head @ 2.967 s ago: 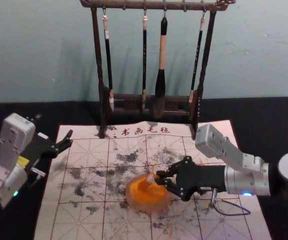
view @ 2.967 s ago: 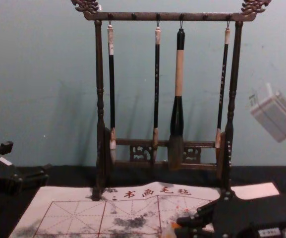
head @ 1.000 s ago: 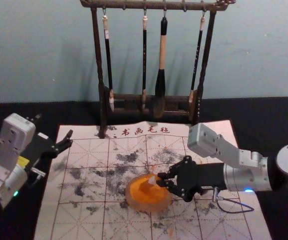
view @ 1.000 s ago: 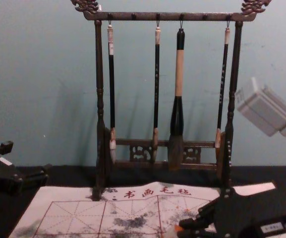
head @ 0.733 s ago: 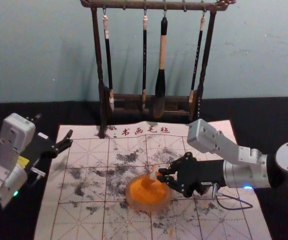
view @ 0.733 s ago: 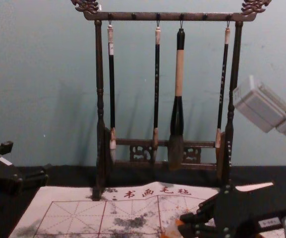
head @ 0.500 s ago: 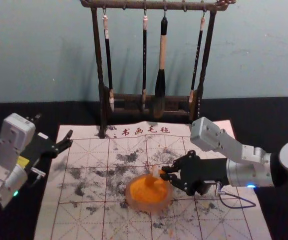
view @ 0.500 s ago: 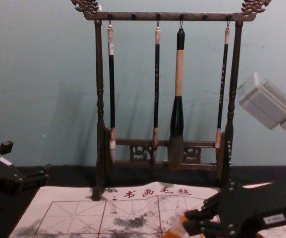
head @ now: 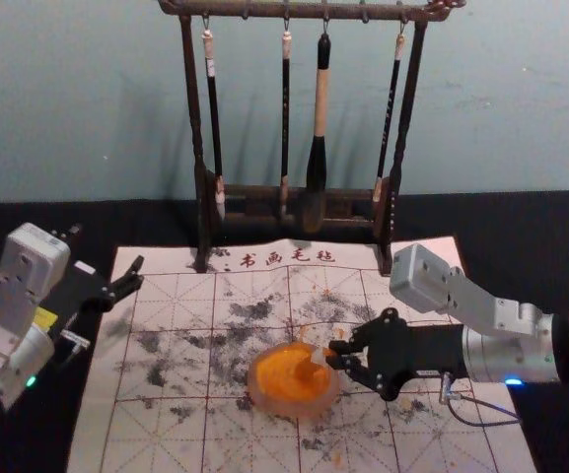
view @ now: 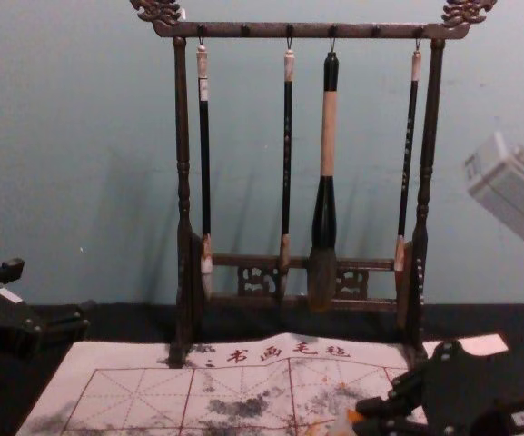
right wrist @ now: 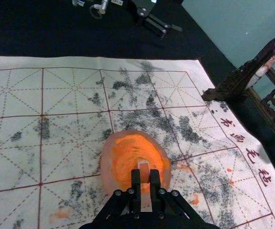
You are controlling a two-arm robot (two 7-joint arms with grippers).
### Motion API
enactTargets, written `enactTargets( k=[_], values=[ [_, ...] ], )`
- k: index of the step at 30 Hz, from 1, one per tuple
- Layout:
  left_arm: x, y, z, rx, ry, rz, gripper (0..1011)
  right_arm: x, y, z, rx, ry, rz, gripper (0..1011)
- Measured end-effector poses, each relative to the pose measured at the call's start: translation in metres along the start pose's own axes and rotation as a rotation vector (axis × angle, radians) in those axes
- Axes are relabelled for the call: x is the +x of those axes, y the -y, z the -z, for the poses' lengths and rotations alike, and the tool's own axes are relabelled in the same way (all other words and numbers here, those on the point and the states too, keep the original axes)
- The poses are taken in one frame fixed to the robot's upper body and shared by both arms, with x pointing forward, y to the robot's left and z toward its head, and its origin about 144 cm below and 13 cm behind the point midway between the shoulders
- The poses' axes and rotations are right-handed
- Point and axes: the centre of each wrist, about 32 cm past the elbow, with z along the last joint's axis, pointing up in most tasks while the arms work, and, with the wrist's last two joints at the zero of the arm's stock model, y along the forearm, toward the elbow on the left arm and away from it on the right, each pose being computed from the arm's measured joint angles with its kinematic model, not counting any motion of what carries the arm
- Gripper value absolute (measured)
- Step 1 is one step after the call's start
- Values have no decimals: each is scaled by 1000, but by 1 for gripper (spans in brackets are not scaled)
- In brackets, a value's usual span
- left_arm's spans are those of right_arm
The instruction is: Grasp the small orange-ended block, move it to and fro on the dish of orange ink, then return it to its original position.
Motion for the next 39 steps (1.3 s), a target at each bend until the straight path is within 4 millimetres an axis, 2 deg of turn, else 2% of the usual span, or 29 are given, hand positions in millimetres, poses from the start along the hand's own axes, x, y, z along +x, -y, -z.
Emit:
enactTargets(
  k=[15,30,39],
  values=[
    [0,0,0,0,0,0,1001,-6,-5,-4,13,15,-41,90],
    [0,0,0,0,0,0,1001,4,-18,-9,12,14,-21,90],
    [0,0,0,0,0,0,1001,7,-16,-8,-6,4,8,90]
  ],
)
